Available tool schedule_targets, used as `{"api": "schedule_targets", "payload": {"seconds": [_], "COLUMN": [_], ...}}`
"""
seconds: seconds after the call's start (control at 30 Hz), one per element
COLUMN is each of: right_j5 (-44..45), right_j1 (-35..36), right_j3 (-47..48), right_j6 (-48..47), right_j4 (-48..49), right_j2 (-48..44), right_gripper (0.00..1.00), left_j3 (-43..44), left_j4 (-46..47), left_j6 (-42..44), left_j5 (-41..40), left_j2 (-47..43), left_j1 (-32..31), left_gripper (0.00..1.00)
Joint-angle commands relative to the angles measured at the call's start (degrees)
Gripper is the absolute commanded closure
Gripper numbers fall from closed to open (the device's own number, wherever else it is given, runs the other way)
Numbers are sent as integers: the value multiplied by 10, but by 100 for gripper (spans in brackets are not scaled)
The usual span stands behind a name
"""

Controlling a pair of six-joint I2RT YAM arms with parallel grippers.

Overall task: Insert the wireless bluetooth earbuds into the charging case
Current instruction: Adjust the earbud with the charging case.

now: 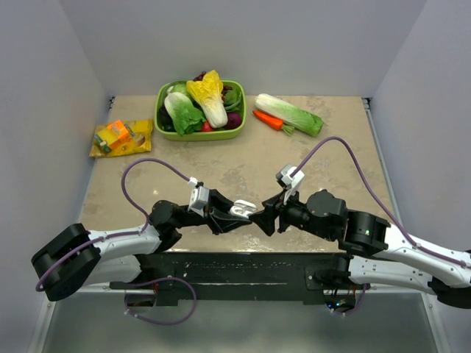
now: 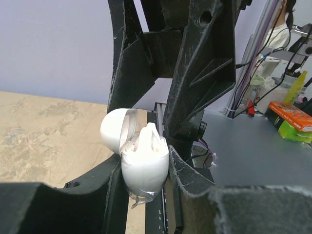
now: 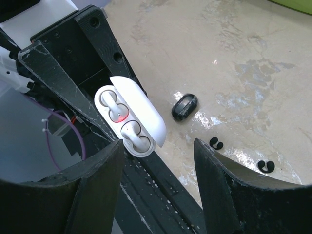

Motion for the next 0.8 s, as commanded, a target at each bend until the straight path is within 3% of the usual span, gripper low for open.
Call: {"api": "schedule_targets", "payload": {"seconds": [0.0, 0.77], "right_j5": [21, 49], "right_j1": [2, 2], "right_j3": [-4, 6], "right_j6": [6, 16], "right_j4": [14, 1], "right_j2": [-7, 13], "right_gripper": [38, 37], "left_j3": [-1, 4], "left_j4": [351, 358], "left_j6": [10, -5], "left_j5": [0, 15], "left_j2": [-12, -11], "left_j1": [0, -1], "left_gripper": [100, 100]}}
